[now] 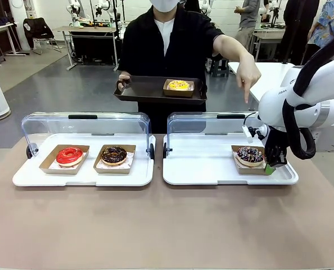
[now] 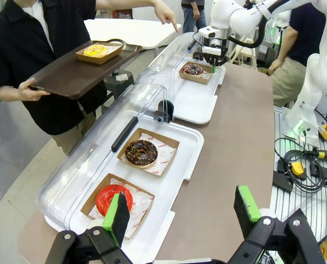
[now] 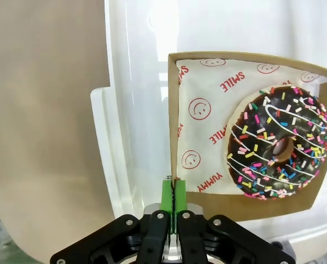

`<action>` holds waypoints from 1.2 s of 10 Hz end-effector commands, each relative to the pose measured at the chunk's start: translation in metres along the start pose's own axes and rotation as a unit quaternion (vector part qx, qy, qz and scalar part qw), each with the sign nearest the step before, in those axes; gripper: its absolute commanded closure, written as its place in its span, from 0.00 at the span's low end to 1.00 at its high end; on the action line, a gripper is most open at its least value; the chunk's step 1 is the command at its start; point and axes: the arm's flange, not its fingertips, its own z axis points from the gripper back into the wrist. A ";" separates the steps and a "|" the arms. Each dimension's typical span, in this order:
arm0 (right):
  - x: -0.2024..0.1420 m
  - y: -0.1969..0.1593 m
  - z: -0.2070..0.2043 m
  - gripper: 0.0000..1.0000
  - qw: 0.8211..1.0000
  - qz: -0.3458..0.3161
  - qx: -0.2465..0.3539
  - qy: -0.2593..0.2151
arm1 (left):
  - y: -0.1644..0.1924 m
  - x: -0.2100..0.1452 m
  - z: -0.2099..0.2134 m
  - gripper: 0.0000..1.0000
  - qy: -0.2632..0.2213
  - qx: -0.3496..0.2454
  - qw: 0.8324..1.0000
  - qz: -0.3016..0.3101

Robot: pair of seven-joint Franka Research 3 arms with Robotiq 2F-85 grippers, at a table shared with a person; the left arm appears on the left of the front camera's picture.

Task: Provide the desired donut to the person.
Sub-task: Pick up and lift the Paper togo box containing the Donut pointed at by the person.

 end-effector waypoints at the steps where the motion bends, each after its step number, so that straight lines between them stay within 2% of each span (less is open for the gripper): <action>1: 0.001 0.009 0.010 1.00 1.000 0.002 -0.008 0.015 | -0.001 0.001 0.001 0.00 -0.007 -0.001 1.000 0.000; 8: -0.015 0.103 0.108 1.00 0.999 -0.007 -0.042 0.030 | -0.001 0.001 0.001 0.00 -0.007 -0.001 1.000 0.000; 12: -0.023 0.160 0.188 1.00 0.996 -0.011 -0.079 0.047 | -0.001 0.001 0.001 0.00 -0.007 -0.001 1.000 0.000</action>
